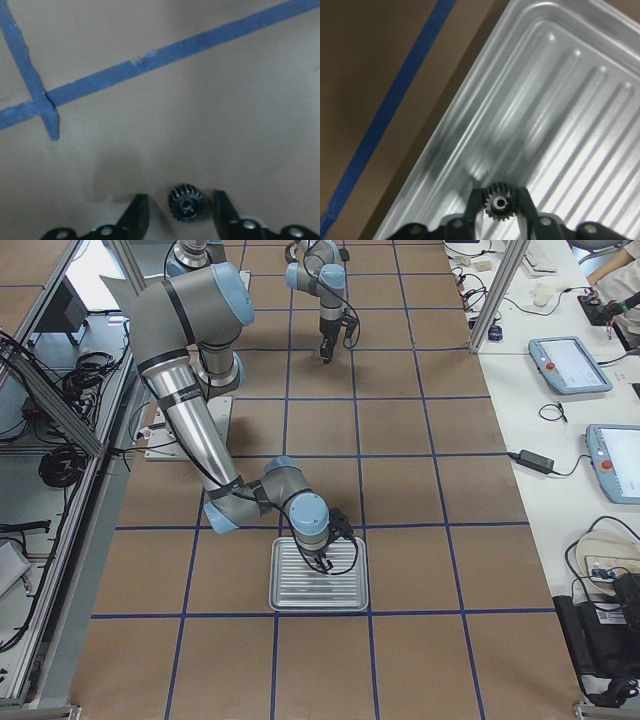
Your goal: Place bearing gear from tray to pile
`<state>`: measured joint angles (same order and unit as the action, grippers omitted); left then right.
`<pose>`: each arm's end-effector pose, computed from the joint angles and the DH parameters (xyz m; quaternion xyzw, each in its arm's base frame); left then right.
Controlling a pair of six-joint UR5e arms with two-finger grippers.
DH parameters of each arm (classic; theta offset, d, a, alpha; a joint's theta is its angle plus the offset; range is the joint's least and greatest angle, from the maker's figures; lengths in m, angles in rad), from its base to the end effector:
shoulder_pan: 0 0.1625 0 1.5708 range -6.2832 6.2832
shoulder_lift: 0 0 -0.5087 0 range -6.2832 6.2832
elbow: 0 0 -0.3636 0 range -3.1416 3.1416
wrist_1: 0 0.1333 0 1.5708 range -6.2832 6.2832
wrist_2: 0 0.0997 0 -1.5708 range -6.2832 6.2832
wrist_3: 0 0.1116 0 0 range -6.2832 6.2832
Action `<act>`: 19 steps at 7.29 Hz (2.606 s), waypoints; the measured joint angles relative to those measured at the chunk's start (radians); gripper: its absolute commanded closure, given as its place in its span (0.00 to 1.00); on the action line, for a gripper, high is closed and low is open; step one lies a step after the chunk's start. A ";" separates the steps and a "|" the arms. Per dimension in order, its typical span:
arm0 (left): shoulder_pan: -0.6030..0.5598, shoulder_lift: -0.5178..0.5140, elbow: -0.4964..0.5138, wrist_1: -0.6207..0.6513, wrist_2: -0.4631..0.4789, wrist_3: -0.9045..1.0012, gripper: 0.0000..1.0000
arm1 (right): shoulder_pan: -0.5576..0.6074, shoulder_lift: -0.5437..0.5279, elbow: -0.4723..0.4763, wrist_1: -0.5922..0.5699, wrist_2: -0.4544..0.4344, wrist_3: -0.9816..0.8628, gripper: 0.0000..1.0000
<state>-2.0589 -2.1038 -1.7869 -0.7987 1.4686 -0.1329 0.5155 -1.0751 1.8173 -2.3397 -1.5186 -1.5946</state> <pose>-0.4218 -0.4859 0.2443 -0.1770 -0.9828 -0.0047 0.0521 -0.4644 -0.4230 0.2555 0.2666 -0.9634 0.0286 0.0066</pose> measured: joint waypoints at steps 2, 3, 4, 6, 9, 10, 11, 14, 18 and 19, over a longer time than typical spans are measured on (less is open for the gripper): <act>0.006 0.015 0.013 -0.003 0.004 0.006 1.00 | 0.001 -0.001 0.000 0.005 -0.005 -0.006 0.86; 0.030 0.035 0.030 -0.023 0.016 0.011 1.00 | 0.006 -0.017 0.000 0.020 -0.018 -0.003 0.86; 0.084 0.053 0.061 -0.070 0.030 0.036 1.00 | 0.024 -0.072 -0.001 0.068 -0.037 0.016 0.85; 0.287 0.102 0.149 -0.247 0.042 0.198 1.00 | 0.117 -0.264 -0.001 0.279 -0.055 0.167 0.84; 0.605 0.169 0.151 -0.355 0.078 0.463 1.00 | 0.424 -0.575 0.068 0.559 -0.068 0.661 0.83; 0.720 0.182 0.126 -0.370 0.090 0.561 1.00 | 0.563 -0.634 0.102 0.576 -0.070 0.867 0.84; 0.839 0.192 0.093 -0.378 0.125 0.665 1.00 | 0.715 -0.653 0.121 0.577 -0.066 1.099 0.83; 1.128 0.190 0.045 -0.385 0.219 0.903 1.00 | 1.155 -0.467 0.115 0.316 -0.043 1.736 0.82; 1.234 0.128 0.023 -0.369 0.220 0.959 1.00 | 1.396 -0.158 -0.040 0.106 0.004 2.017 0.13; 1.236 0.115 0.021 -0.368 0.220 0.959 1.00 | 1.403 -0.146 -0.054 0.106 0.002 2.021 0.00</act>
<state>-0.8234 -1.9889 -1.7655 -1.1668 1.6885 0.8261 1.9184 -1.2210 1.7632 -2.2336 -1.5167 0.4268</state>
